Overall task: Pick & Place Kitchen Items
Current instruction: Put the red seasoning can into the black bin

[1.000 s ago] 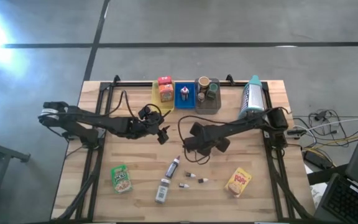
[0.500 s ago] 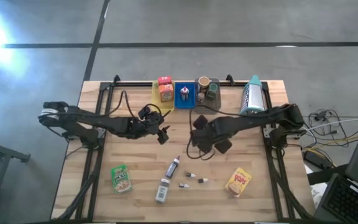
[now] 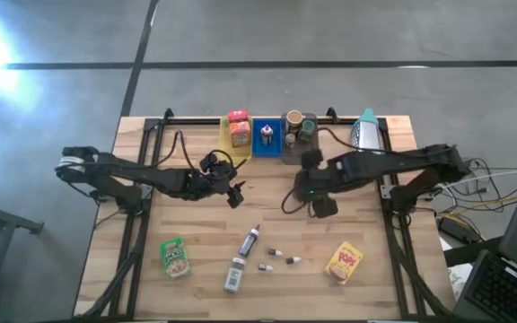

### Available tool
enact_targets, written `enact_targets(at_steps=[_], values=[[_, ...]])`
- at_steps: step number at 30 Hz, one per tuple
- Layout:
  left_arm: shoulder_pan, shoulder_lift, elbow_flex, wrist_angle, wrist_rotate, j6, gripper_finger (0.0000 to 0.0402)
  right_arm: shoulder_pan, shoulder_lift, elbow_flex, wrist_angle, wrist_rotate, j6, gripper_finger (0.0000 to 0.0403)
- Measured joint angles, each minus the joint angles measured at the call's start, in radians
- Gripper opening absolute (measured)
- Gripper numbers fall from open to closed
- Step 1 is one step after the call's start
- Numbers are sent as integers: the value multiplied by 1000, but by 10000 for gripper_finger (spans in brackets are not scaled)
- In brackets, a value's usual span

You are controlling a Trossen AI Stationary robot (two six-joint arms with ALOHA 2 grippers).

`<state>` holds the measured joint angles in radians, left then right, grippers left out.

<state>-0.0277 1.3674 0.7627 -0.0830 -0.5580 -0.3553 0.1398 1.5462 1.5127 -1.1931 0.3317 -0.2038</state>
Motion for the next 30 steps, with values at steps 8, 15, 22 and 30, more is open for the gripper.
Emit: enact_targets(at_steps=[8,15,22,30], values=[[0,0,0,0,0,0,273,0,-113,-1,-2,-17,245,384],[0,0,0,0,0,0,273,0,-208,-1,-1,-50,377,384],[0,0,0,0,0,0,273,0,-278,-4,1,-46,502,384],[0,0,0,0,0,0,273,0,-297,-60,7,-10,684,384]])
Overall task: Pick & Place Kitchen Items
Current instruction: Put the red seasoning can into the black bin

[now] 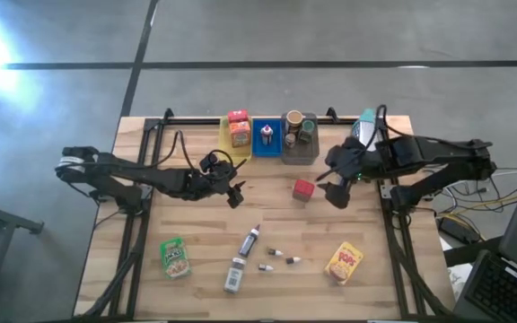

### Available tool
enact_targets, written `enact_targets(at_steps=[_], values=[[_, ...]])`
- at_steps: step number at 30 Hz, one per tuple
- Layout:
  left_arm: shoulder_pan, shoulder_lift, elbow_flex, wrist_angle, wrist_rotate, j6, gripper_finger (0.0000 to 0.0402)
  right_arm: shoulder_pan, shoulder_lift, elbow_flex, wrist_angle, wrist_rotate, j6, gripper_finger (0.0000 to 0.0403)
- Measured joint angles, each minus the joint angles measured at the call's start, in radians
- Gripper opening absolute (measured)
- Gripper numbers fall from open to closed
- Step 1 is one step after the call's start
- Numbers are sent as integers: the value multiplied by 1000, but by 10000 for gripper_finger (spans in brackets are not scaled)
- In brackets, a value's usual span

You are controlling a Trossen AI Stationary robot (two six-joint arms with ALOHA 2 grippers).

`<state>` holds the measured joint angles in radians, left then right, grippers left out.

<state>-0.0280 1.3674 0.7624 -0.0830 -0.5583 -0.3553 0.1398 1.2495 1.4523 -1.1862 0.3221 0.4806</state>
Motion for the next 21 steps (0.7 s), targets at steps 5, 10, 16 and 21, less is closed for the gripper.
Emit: enact_targets(at_steps=[5,10,16,21], values=[[0,0,0,0,0,0,273,0,9,-66,44,19,30,384],[0,0,0,0,0,0,273,0,8,-159,119,19,8,384],[0,0,0,0,0,0,273,0,8,-277,194,22,-19,384],[0,0,0,0,0,0,273,0,10,-389,348,17,-61,384]])
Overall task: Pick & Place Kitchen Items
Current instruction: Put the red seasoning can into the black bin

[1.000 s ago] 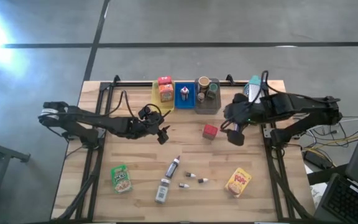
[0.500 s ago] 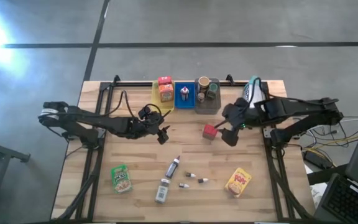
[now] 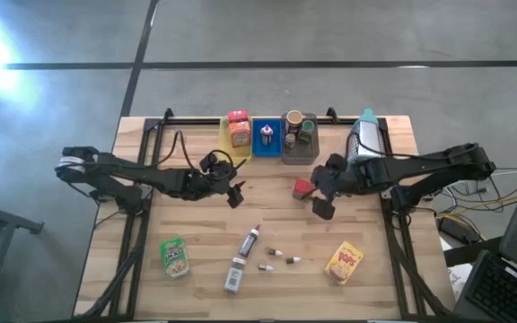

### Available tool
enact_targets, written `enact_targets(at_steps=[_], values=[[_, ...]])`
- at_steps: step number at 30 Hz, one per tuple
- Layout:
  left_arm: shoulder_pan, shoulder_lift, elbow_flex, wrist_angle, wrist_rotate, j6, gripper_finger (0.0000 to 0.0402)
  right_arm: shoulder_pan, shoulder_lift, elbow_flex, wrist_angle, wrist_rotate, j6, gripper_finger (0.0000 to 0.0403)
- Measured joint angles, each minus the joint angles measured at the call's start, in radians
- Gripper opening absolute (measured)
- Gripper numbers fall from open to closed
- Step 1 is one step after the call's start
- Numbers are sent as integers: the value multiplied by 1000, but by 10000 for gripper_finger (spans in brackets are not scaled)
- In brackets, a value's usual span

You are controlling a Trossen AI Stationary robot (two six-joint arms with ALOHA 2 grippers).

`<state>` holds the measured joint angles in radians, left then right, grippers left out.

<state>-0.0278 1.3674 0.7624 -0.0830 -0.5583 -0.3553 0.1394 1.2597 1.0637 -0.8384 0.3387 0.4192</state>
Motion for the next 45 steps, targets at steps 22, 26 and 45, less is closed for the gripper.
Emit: enact_targets(at_steps=[22,26,45], values=[[0,0,0,0,0,0,273,-85,2,-314,359,1,-31,384],[0,0,0,0,0,0,273,-117,2,-335,391,-19,-39,384],[0,0,0,0,0,0,273,-193,9,-441,622,-97,-99,384]])
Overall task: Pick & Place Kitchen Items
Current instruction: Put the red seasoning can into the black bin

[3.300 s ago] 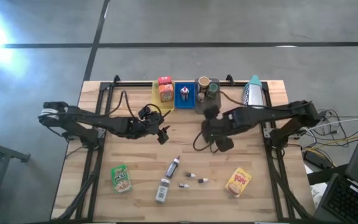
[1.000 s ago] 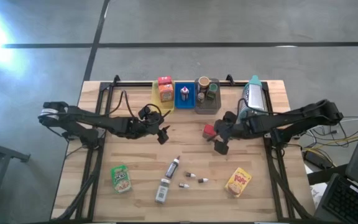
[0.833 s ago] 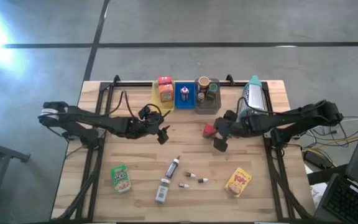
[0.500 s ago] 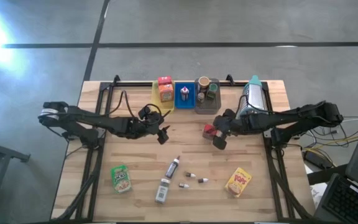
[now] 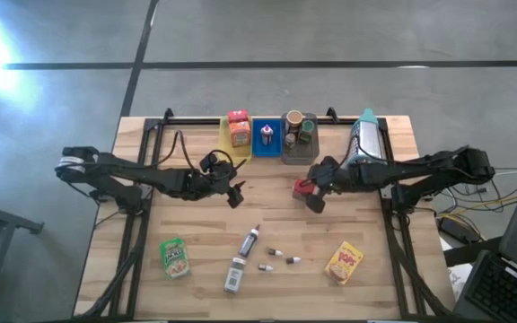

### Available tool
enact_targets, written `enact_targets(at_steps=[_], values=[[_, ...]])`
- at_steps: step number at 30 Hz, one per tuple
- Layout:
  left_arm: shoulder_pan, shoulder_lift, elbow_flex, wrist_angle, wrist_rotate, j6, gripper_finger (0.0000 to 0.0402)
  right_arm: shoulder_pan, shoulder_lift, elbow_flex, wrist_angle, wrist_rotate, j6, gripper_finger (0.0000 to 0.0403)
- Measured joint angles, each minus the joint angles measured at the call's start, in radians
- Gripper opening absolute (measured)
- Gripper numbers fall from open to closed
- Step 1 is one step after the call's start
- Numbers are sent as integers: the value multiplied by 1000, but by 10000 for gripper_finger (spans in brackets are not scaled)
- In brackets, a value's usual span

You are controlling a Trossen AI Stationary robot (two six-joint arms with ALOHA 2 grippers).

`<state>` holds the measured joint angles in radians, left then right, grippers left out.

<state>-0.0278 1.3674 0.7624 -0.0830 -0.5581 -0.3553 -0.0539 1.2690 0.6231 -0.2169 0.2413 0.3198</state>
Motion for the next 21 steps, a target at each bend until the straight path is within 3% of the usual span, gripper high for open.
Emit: enact_targets(at_steps=[12,21], values=[[0,0,0,0,0,0,273,0,143,48,14,-5,-54,384],[0,0,0,0,0,0,273,-3,162,64,-15,-7,-61,372]])
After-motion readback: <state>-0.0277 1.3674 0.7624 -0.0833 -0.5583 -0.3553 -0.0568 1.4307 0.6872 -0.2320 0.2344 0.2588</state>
